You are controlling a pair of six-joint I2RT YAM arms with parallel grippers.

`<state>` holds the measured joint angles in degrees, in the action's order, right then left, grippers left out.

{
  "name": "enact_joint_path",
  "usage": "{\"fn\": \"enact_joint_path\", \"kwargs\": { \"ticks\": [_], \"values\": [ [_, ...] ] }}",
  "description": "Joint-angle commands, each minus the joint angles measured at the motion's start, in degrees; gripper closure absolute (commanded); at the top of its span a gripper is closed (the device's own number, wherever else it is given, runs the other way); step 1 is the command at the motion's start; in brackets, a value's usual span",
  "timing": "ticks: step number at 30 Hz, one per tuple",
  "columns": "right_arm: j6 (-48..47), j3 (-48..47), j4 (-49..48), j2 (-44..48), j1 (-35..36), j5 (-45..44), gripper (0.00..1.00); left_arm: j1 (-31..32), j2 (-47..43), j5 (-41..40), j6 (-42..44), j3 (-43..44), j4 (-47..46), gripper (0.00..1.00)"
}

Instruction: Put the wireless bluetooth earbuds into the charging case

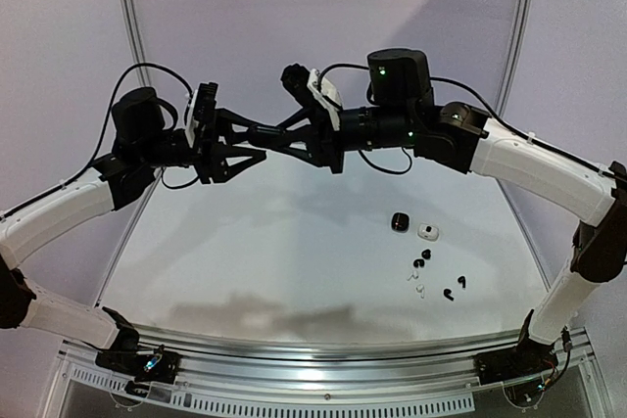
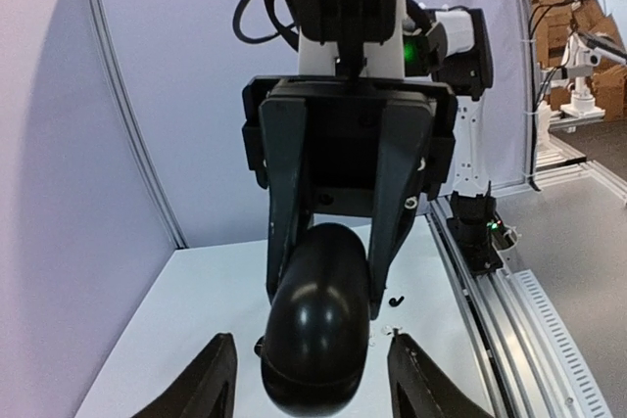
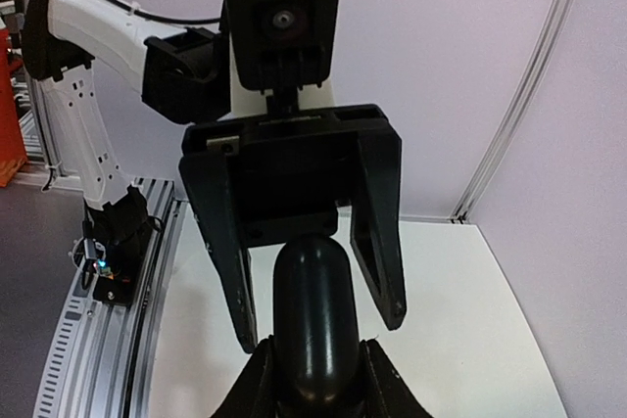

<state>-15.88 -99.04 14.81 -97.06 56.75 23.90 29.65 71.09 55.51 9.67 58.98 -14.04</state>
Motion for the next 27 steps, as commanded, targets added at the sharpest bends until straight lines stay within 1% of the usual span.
{"fn": "enact_joint_path", "kwargs": {
  "ticks": [1,2,4,6,10,15,16,17,23,26,27],
  "values": [
    [2.6,1.0,-6.8,1.8,0.1,2.7,1.0,-0.8,-0.3,2.5,-7.7,-0.8,-4.1,0.46],
    [2.7,1.0,-6.8,1.9,0.1,2.9,1.0,-0.9,-0.3,2.6,-7.7,-0.9,-4.1,0.49],
    [2.8,0.8,-6.6,1.9,0.0,3.2,1.0,-1.0,-0.3,2.9,-7.5,-0.8,-4.3,0.59],
    [2.9,0.9,-6.3,1.9,0.0,3.2,1.0,-1.0,-0.2,3.1,-7.4,-0.8,-4.7,0.66],
    [2.9,1.1,-5.6,1.7,0.0,2.5,1.0,-1.2,-0.4,3.9,-7.8,-1.0,-5.9,0.67],
    [2.5,1.0,-4.7,1.2,0.0,2.1,1.0,-1.3,-0.6,4.8,-8.5,-1.3,-7.8,0.59],
    [2.5,0.9,-4.5,1.1,0.0,2.0,1.0,-1.3,-0.6,5.0,-9.0,-1.3,-8.5,0.59],
    [2.4,0.9,-4.5,0.9,0.0,2.0,1.0,-1.3,-0.5,5.3,-9.4,-1.3,-9.1,0.61],
    [2.5,0.9,-4.6,0.5,0.0,2.0,1.0,-1.3,-0.2,6.1,-11.6,-1.6,-10.8,0.78],
    [2.5,1.0,-4.6,0.3,0.0,2.0,1.0,-1.3,-0.1,6.5,-11.6,-1.6,-11.0,0.97],
    [2.6,1.0,-4.7,0.2,0.0,2.0,1.0,-1.3,-0.2,6.6,-11.5,-1.6,-11.0,1.0]
  ]
}}
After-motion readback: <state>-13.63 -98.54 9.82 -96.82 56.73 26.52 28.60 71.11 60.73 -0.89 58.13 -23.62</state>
